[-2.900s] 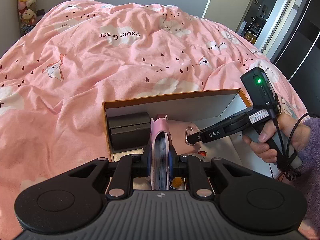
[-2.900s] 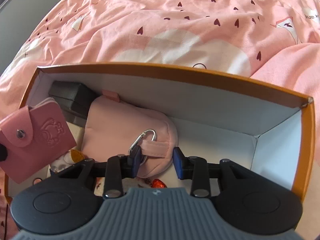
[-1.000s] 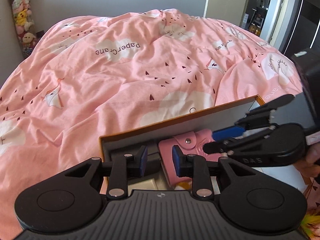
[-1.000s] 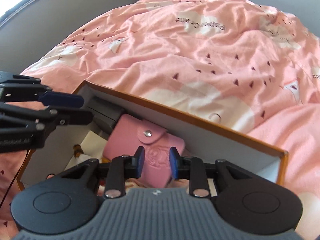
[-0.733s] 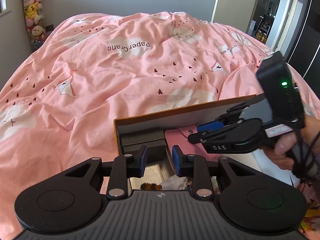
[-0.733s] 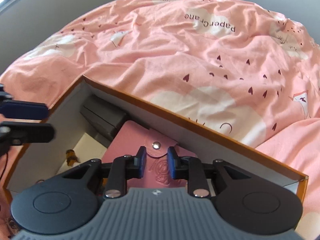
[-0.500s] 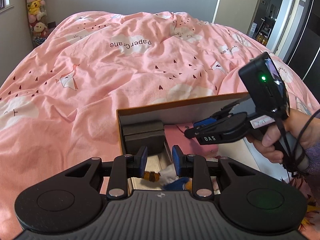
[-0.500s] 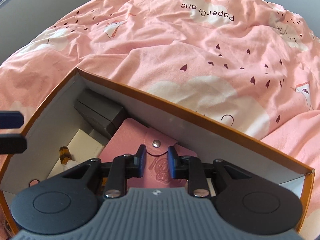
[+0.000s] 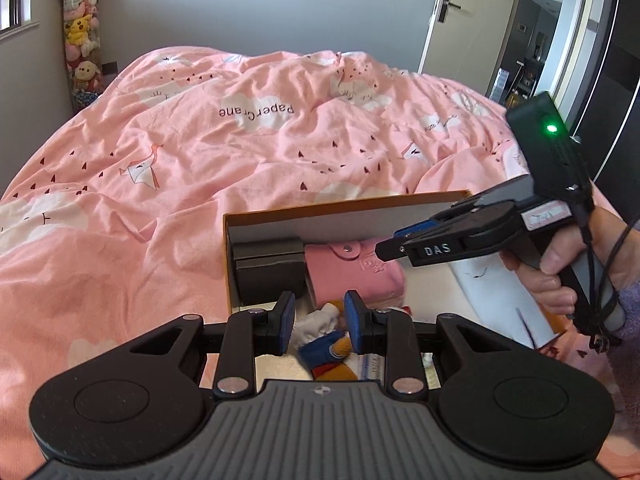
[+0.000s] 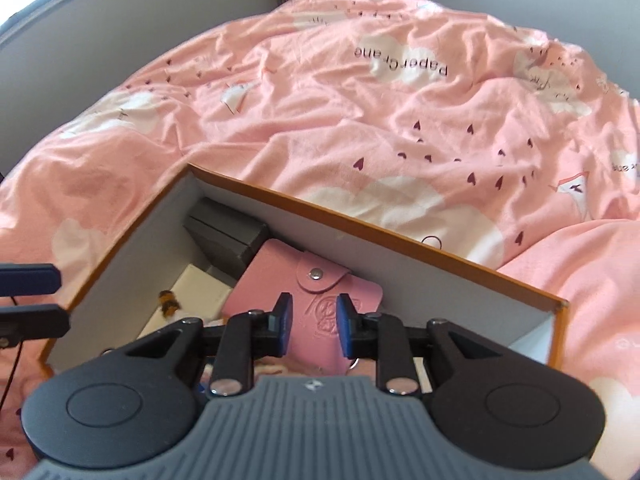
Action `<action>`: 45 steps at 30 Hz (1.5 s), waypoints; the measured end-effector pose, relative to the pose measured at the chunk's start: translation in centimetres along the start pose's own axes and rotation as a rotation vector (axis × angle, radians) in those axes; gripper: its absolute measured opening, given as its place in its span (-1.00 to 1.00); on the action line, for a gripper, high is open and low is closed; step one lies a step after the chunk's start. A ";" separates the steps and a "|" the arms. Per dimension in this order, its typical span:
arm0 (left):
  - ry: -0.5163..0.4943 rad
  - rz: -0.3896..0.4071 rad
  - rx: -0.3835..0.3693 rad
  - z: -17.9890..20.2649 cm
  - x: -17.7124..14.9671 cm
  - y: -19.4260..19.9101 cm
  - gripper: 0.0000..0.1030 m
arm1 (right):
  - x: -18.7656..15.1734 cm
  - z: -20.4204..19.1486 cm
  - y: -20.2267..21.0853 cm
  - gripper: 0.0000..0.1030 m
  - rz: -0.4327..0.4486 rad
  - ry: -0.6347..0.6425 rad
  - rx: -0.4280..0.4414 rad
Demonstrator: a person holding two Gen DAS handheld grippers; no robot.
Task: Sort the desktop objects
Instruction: 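Grasp the red-green feather pompom with the right gripper while the left moves toward the pink pompom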
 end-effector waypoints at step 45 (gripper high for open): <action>-0.059 -0.156 -0.068 8.8 -12.2 1.0 -0.33 | -20.0 1.2 8.9 -0.73 -0.025 -0.263 -0.071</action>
Point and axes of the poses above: each gripper's, at about its wrist camera, not at the fingertips, and y roughly against the way its jaws point, z to its right, x to its top, the point moved 4 cm from there along -y, roughly the way its jaws point, and after that the axes turned 10 degrees about -x, right-handed, at the moved point
